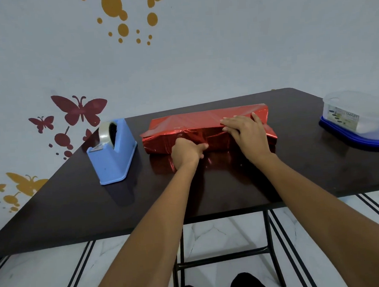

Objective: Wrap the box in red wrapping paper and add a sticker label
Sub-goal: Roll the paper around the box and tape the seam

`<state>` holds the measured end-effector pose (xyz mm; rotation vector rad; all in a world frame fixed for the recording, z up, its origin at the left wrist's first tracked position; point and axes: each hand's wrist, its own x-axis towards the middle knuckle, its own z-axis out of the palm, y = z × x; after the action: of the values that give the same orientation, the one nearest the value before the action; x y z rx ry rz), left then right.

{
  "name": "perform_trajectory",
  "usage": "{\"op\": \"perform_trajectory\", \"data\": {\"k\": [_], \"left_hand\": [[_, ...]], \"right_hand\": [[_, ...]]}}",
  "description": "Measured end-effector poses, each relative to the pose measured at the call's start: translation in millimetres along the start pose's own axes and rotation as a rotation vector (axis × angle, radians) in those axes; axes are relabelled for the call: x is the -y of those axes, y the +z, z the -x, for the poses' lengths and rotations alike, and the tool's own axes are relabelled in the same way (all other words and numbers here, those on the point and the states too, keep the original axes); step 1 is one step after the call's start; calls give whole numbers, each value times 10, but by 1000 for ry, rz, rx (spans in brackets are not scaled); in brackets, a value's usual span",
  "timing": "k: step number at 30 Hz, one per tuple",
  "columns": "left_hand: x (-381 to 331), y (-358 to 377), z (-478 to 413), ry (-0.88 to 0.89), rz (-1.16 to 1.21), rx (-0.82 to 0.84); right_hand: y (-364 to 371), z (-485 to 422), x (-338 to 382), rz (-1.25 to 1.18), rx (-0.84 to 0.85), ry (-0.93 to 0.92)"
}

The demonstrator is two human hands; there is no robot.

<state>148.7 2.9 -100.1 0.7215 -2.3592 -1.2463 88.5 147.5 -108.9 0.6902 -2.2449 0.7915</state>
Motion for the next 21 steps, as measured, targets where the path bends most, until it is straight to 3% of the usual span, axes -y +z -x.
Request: {"op": "perform_trajectory", "data": {"k": [2,5,7,10,15,19,21], "left_hand": [[6,-17,60,189,-127,-89],[-36,-63,92,776,-83,-330],[-64,-72,-56,977,-283,-409],[-79,-87,-221,1006,-541,-370],[-107,-260,-273,1000,-746,-210],[-262,-445,-408,837,-574,26],[-243,-571,-550,707,-634,164]], "right_hand": [[17,-9,-12,4,-6,0],[33,-21,-30,0,-20,-4],[35,-18,-28,10,-14,-10],[22,-13,-17,48,0,-1],[26,-9,-9,44,-12,7],[-29,-15,21,70,38,38],[-75,-31,35,84,84,54]]}}
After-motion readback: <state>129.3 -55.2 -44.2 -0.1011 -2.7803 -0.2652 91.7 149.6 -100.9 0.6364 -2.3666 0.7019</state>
